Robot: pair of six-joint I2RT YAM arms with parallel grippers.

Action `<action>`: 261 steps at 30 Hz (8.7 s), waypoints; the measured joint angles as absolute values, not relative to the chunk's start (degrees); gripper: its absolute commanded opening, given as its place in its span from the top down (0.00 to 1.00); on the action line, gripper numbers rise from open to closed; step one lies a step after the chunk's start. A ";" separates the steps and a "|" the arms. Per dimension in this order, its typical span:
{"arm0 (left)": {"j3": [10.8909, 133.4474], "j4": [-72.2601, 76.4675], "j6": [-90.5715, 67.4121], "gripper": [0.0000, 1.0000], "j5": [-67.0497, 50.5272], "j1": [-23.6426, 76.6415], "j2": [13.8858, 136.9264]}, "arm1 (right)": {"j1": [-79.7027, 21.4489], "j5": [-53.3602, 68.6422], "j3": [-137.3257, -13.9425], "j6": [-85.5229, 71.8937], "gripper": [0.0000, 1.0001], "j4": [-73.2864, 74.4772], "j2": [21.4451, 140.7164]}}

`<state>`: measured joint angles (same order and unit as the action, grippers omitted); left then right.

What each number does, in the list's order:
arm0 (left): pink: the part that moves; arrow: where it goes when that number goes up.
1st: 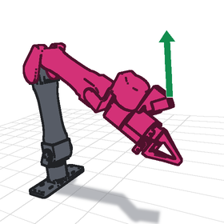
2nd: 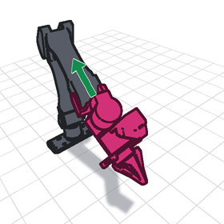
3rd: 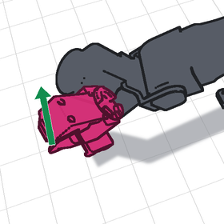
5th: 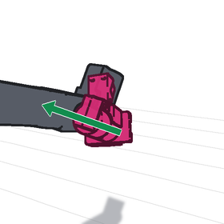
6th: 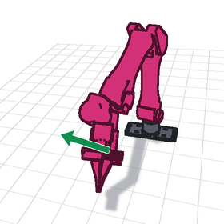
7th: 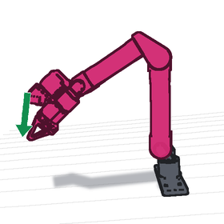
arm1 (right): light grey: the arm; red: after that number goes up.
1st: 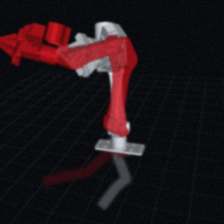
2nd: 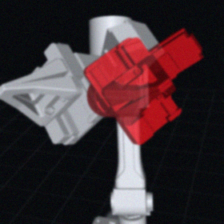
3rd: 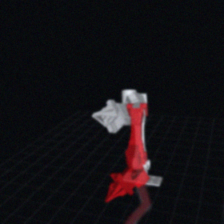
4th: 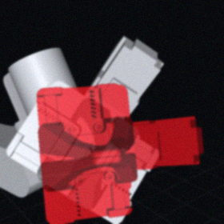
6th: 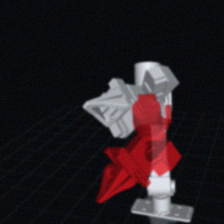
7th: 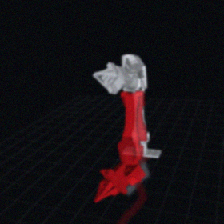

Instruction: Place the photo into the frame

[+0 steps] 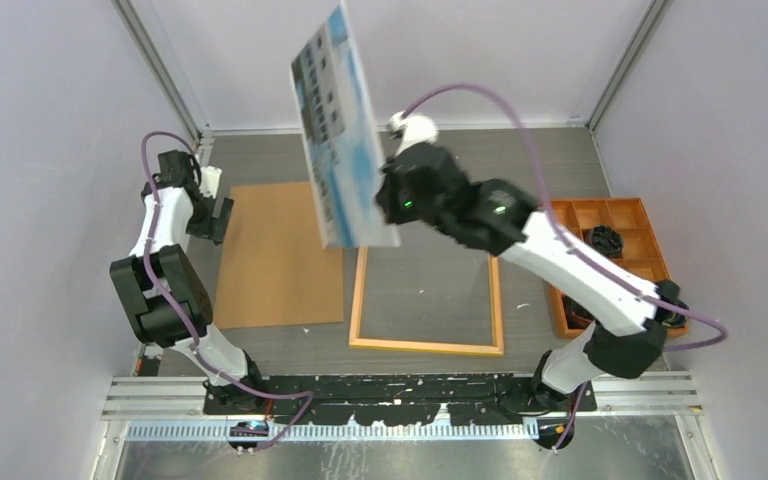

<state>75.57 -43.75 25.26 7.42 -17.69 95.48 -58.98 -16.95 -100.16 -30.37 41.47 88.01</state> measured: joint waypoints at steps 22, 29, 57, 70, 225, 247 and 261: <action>71.77 -46.02 23.00 0.00 4.64 -15.22 94.45 | -58.24 -53.54 -100.44 -31.92 0.99 88.47 96.40; 71.42 -45.91 23.16 0.00 4.62 -15.22 94.35 | -59.92 -30.57 -88.09 -32.75 0.99 84.33 97.86; 68.82 -43.38 24.71 0.00 4.93 -15.22 92.55 | -59.90 -18.90 -93.95 -49.78 0.99 65.58 109.45; 68.42 -43.11 24.99 0.00 4.95 -15.22 92.55 | -60.05 -20.49 -93.08 -49.39 0.88 65.23 110.04; 73.03 -39.48 28.73 0.00 -3.73 -15.38 107.87 | -54.89 11.73 -73.43 -70.48 0.59 -15.46 108.64; 70.50 -47.59 36.03 0.00 -25.50 -12.38 74.72 | -53.32 4.58 -97.38 -59.20 0.99 20.69 110.50; 62.70 -59.55 50.52 0.00 -43.44 -11.64 47.37 | -44.99 5.34 -108.77 -67.85 0.99 24.95 120.79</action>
<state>62.70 -59.55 50.52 -43.44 -11.64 47.37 -44.99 5.34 -108.77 -67.85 24.95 120.79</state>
